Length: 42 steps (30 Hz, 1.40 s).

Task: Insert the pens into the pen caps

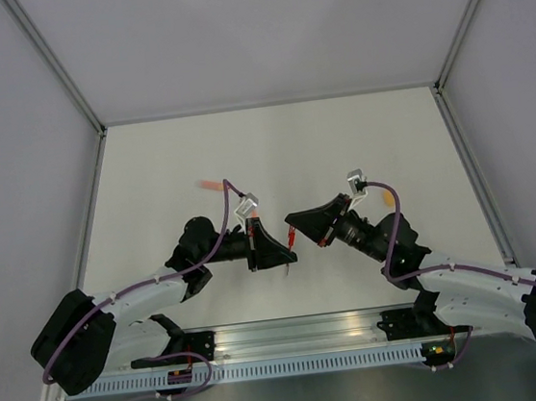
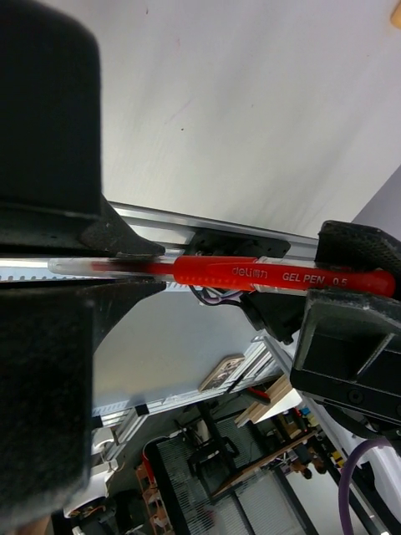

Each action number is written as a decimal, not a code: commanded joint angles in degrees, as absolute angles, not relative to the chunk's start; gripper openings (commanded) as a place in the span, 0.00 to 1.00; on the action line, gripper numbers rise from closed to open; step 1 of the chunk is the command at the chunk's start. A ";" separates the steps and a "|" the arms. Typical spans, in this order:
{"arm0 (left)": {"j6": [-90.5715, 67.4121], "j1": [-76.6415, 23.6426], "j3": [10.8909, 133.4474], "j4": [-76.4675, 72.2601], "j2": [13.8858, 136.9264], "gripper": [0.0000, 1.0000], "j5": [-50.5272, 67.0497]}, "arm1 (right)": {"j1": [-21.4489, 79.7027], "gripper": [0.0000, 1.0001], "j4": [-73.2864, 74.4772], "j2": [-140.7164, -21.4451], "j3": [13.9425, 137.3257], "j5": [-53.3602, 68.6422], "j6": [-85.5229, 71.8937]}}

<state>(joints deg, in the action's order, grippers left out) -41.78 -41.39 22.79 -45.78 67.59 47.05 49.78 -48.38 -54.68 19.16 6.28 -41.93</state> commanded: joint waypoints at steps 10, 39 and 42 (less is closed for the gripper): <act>-42.36 -36.48 31.90 -48.96 67.67 0.02 31.11 | 56.86 0.00 -51.68 -58.45 12.92 13.45 -46.40; -37.18 -35.77 35.17 -31.47 70.67 0.78 38.76 | 59.16 0.00 -6.70 -58.87 47.94 -22.23 -26.82; -34.37 -35.68 34.28 -28.23 70.75 0.92 37.27 | 54.24 0.00 -0.19 -62.65 55.16 -22.86 -24.70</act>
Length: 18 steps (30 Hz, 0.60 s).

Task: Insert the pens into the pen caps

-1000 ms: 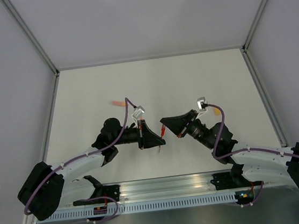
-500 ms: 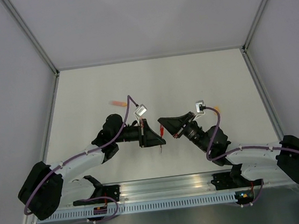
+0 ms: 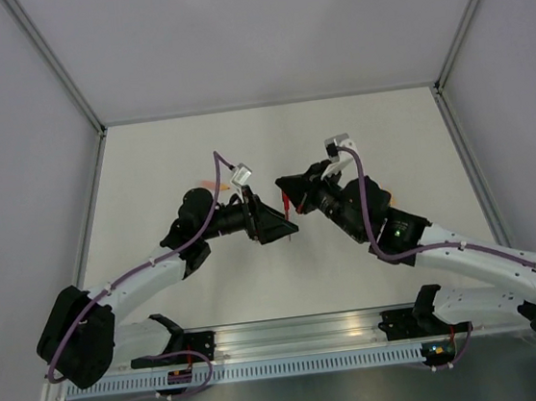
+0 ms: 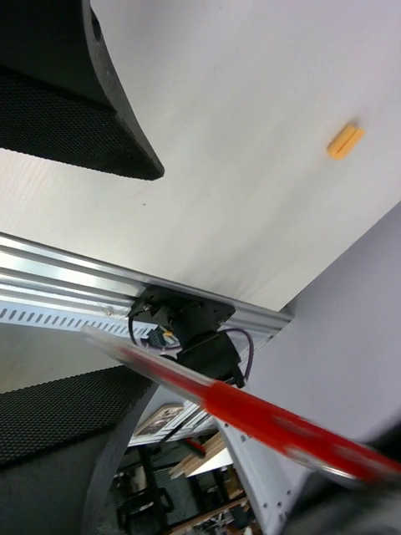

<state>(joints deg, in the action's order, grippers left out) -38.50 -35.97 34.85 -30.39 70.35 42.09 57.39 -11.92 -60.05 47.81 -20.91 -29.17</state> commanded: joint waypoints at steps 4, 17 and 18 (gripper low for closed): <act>-33.49 -35.77 33.75 -26.63 71.63 0.95 35.25 | 46.25 0.00 6.31 -68.89 60.28 -18.37 -24.52; -30.41 -35.60 30.85 -13.73 61.72 1.00 4.62 | 39.99 0.00 0.71 -96.82 64.93 -4.93 -31.46; -30.24 -35.60 30.15 -13.02 60.57 1.00 2.66 | 39.90 0.00 0.53 -98.60 65.82 -4.66 -31.90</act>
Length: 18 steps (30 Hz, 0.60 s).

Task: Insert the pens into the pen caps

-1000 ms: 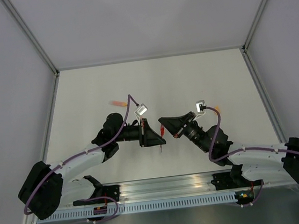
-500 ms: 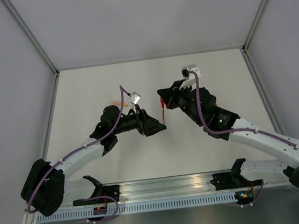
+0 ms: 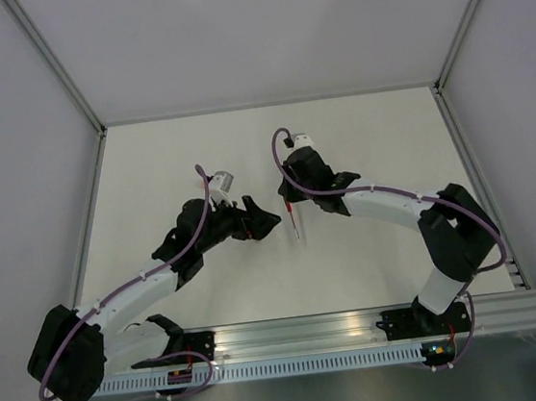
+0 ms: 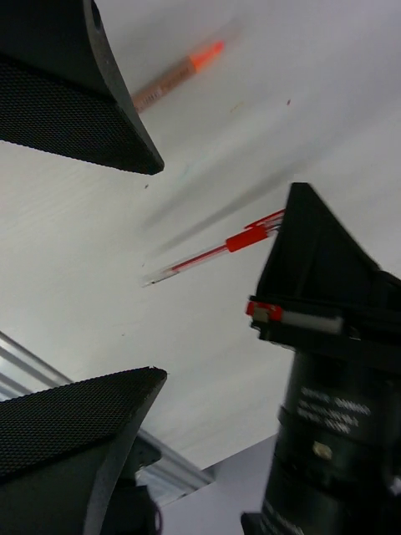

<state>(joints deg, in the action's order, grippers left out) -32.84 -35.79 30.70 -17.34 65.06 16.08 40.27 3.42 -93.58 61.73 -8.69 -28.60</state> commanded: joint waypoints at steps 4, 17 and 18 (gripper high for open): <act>-29.53 -35.60 27.52 -12.66 55.12 1.00 -3.51 | 39.81 0.00 -1.13 -105.28 69.08 -3.60 -34.97; -29.79 -35.68 24.52 -14.06 48.87 1.00 -3.96 | 39.81 0.17 -0.09 -115.05 73.65 -8.08 -39.29; -29.79 -35.60 24.52 -14.15 48.69 1.00 -3.96 | 39.81 0.20 -0.09 -115.05 73.65 -8.35 -39.29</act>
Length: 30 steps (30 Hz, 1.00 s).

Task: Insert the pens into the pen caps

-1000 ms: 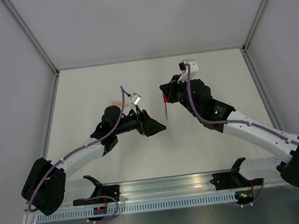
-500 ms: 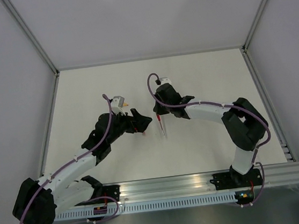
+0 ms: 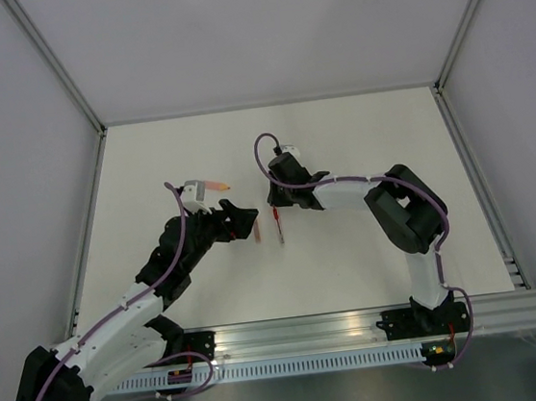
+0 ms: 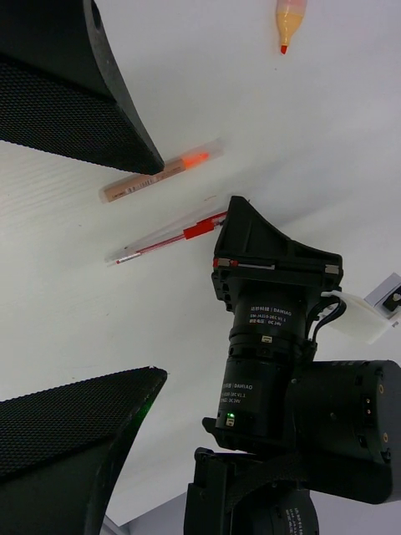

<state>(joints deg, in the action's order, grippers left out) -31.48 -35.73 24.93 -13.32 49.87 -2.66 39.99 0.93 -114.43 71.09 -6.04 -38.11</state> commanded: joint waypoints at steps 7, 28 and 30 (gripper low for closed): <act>-29.44 -35.68 24.43 -13.97 48.34 1.00 -4.04 | 39.82 0.39 2.37 -115.14 74.62 -8.44 -39.73; -17.69 -33.67 53.49 0.16 64.94 0.98 0.23 | 39.81 0.03 -1.32 -96.05 52.56 0.62 -28.74; -12.34 -30.68 57.20 4.11 68.63 0.97 1.93 | 41.04 0.00 -1.05 -97.29 53.08 1.49 -29.18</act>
<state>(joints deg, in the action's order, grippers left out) -22.48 -33.54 51.55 -3.03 65.63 0.49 39.07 2.15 -95.57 52.84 -0.71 -28.97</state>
